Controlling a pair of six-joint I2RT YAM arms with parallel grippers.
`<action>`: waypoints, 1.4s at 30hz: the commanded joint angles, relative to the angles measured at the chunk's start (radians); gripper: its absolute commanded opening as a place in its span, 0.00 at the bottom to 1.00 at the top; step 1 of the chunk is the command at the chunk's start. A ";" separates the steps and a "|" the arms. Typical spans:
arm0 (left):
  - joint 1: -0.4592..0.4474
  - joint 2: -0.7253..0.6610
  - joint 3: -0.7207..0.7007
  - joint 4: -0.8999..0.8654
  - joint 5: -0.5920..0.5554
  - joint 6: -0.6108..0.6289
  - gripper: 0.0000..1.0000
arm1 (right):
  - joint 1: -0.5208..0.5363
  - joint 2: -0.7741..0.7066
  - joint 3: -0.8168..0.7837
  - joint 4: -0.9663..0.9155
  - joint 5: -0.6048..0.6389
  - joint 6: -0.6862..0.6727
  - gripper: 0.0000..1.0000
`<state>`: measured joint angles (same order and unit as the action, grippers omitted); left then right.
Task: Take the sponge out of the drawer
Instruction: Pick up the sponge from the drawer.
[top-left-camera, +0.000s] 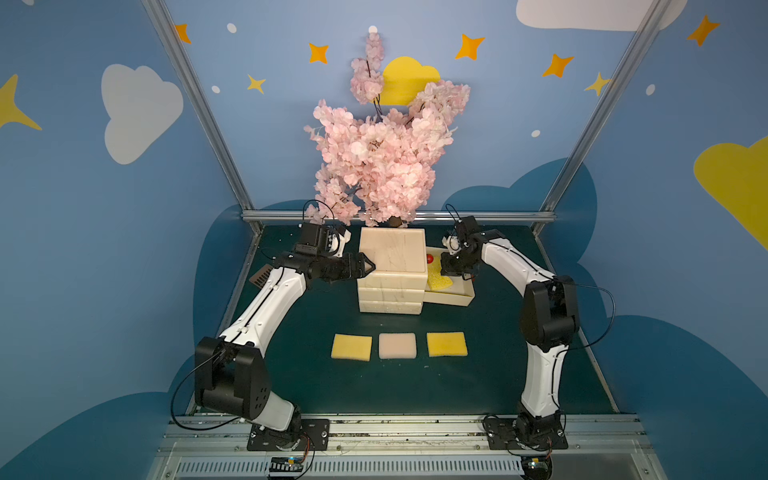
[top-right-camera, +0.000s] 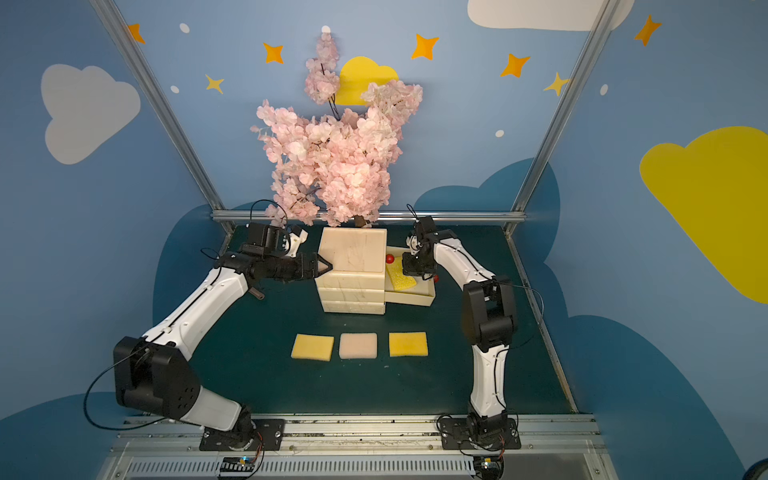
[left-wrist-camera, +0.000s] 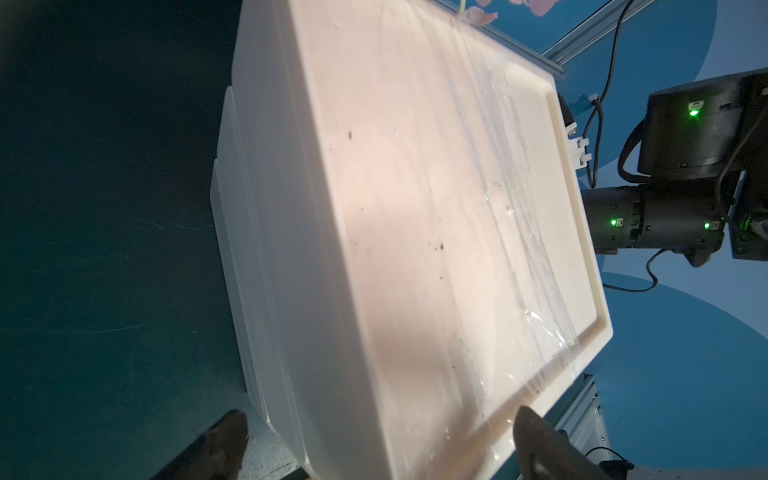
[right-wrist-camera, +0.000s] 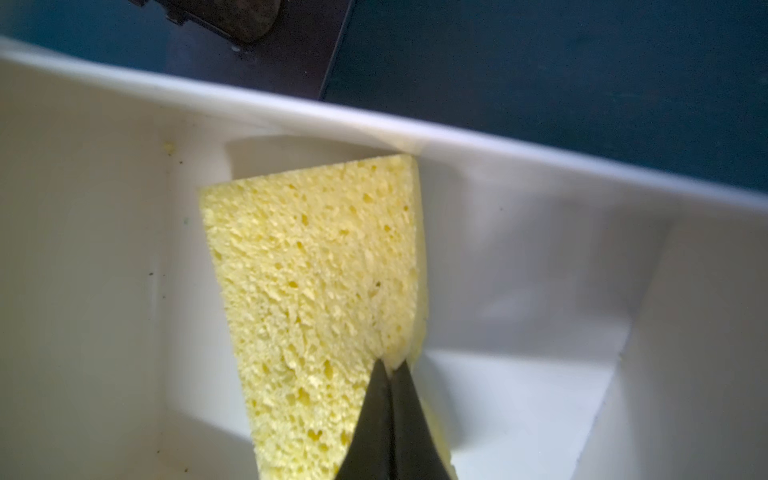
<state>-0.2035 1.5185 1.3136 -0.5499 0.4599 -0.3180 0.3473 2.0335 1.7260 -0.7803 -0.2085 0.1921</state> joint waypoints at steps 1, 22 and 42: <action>-0.002 -0.024 -0.008 0.005 0.014 0.010 0.99 | 0.009 -0.116 -0.018 0.017 0.061 -0.038 0.00; -0.002 -0.190 0.006 -0.008 0.087 0.085 0.98 | 0.202 -0.620 -0.216 -0.019 0.182 -0.375 0.00; -0.131 -0.197 -0.024 0.032 0.393 0.128 0.91 | 0.420 -0.443 0.101 -0.278 -0.010 -0.605 0.00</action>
<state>-0.3309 1.3224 1.2976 -0.5251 0.8143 -0.2081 0.7475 1.5845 1.7863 -0.9863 -0.2325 -0.3656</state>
